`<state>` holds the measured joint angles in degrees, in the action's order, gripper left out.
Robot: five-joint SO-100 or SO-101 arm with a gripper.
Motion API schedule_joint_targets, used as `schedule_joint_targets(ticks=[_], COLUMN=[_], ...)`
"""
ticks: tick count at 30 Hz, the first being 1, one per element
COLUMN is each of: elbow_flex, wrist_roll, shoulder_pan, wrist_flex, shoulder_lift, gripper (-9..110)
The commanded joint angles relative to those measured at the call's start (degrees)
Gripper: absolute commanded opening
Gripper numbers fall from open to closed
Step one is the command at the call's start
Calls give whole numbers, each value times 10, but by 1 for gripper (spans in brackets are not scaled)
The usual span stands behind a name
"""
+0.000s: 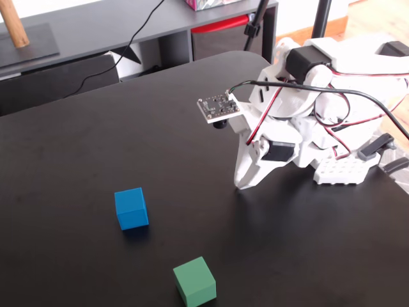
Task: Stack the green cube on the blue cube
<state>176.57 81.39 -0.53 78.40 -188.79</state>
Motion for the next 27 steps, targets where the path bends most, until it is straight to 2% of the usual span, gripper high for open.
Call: schedule_joint_targets(ticks=[1, 18, 27], elbow_flex=[22, 22, -65], wrist_roll=[70, 73, 35], shoulder_pan=[9, 10, -38], wrist_flex=[4, -11, -28], shoulder_lift=[8, 8, 114], gripper=[0, 0, 0])
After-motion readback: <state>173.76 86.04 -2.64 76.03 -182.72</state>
